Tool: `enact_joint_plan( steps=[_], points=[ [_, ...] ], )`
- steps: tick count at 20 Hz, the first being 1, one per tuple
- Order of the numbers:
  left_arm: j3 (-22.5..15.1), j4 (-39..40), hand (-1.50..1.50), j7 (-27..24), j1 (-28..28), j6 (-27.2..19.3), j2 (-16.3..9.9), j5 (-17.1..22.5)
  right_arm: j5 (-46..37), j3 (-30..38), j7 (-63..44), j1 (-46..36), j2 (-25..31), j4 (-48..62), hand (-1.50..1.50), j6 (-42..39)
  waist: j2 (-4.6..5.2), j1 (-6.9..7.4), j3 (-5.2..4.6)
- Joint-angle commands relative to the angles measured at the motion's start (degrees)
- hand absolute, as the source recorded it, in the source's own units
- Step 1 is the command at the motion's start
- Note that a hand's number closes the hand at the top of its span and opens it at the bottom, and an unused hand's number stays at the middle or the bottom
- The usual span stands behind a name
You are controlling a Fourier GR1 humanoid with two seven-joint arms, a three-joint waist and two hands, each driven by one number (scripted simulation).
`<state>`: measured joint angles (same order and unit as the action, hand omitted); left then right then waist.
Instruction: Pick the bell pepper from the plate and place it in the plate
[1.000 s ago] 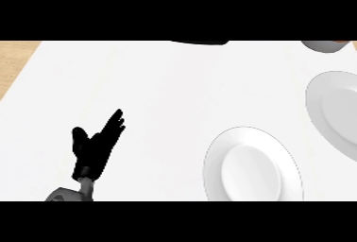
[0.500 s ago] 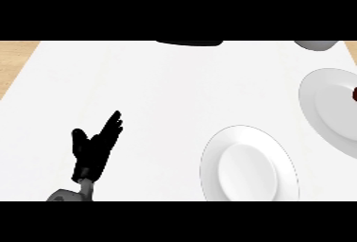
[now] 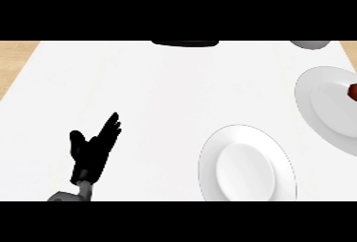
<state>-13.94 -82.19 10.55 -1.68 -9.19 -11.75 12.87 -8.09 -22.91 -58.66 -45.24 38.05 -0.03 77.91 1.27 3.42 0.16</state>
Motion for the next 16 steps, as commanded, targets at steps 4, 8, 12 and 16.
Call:
enact_joint_plan(
  steps=[4, 8, 12, 16],
  points=[
    [3.4, 3.1, 0.0, -0.1, -1.4, 2.5, -1.0, 2.1, 1.7, 2.7, 4.1, 4.0, -1.2, -7.8, -1.5, 3.6, -0.24, -1.53, 0.16],
    [2.1, 1.3, 0.0, 1.8, -1.1, 1.8, -0.1, 1.8, -0.9, 3.0, 8.5, 2.7, 0.8, -10.0, -1.5, 7.7, -0.29, -1.21, 0.23],
    [3.2, 1.9, 0.0, -0.7, 1.2, 1.9, -0.9, 1.4, -3.2, 8.2, 10.4, 0.6, 4.3, -11.1, -1.5, 7.8, -0.76, -1.98, 0.07],
    [2.9, 1.3, 0.0, -0.1, 1.7, -0.1, 0.0, 0.2, -5.1, 15.7, 12.7, 2.6, 4.7, -16.2, -1.5, 7.9, -1.28, -3.53, -0.02]
  ],
)
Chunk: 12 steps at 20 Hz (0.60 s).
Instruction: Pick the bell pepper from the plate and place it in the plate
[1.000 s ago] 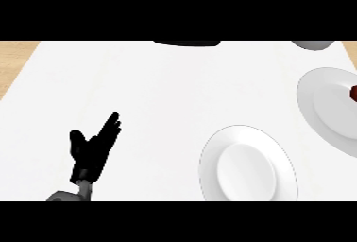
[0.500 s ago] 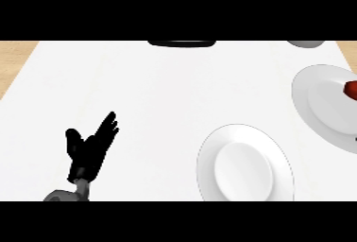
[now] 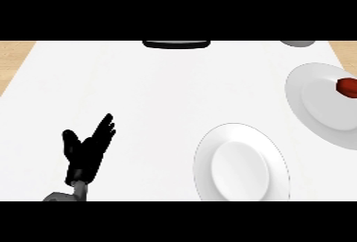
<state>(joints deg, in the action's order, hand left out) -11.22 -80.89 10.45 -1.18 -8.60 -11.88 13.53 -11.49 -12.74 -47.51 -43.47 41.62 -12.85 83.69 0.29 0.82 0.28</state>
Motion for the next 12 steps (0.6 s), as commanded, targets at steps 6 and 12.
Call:
enact_joint_plan(
  steps=[6, 12],
  points=[
    [0.6, -0.4, 0.0, -0.4, 3.2, -1.4, 0.4, -0.5, -7.2, 16.1, 8.3, 8.2, -8.8, -19.8, -1.5, 2.2, -0.98, -3.02, -0.27],
    [0.7, -2.1, 0.0, 1.8, 2.6, -1.2, -0.2, -0.7, -16.6, 27.1, 16.4, 16.3, -23.5, -34.9, -1.5, 2.2, -0.87, -2.72, -0.35]
  ],
)
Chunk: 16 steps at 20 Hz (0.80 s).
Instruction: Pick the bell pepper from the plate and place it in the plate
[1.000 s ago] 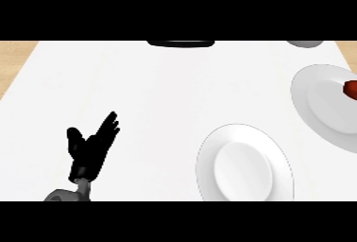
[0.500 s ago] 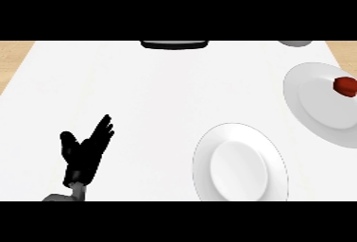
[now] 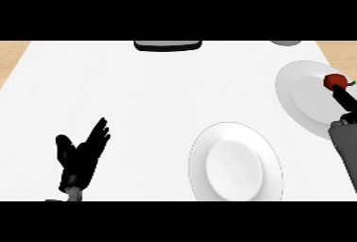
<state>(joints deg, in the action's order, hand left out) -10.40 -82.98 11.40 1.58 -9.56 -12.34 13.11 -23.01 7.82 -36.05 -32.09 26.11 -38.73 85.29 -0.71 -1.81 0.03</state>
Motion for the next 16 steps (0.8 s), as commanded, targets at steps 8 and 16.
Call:
enact_joint_plan(
  steps=[8, 16],
  points=[
    [0.6, 2.2, 0.0, -0.1, -2.0, 0.8, 1.2, -1.0, -17.0, 15.1, 9.5, 10.9, -25.6, -15.6, -1.5, 0.6, 0.5, 1.19, -0.18],
    [-0.3, 2.2, 0.0, -0.2, -1.6, 1.1, 2.7, -2.0, -21.6, 11.8, 3.4, 14.8, -26.0, -18.7, -1.5, 0.6, 0.52, 1.92, -0.15]
  ],
)
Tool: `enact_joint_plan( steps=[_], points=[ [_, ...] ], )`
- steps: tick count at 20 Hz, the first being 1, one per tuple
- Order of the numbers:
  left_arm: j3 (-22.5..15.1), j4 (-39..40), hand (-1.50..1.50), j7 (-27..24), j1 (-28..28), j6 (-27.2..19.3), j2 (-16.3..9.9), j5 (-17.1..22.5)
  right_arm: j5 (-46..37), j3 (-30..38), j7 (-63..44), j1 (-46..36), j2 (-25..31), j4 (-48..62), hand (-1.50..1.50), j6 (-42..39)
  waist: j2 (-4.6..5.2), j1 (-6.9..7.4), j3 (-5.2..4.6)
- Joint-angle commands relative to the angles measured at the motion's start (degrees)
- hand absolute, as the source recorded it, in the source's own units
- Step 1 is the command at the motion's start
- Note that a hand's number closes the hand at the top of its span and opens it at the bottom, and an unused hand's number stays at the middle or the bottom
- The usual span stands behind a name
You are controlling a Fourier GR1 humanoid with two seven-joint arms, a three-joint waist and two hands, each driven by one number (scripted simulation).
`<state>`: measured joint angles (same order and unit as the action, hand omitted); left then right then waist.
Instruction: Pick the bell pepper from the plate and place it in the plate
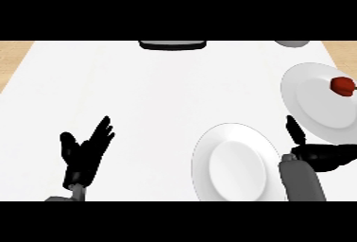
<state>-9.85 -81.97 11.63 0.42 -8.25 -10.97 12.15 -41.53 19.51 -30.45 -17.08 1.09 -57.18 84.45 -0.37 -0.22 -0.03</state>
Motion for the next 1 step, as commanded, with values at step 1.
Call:
enact_joint_plan(
  steps=[1],
  points=[
    [-0.2, 0.3, 0.0, 1.9, -2.3, -0.4, 0.7, -0.8, -3.7, 1.6, -2.8, -1.9, -1.0, 2.4, -1.5, 1.4, 0.27, 0.63, -0.06]
  ],
)
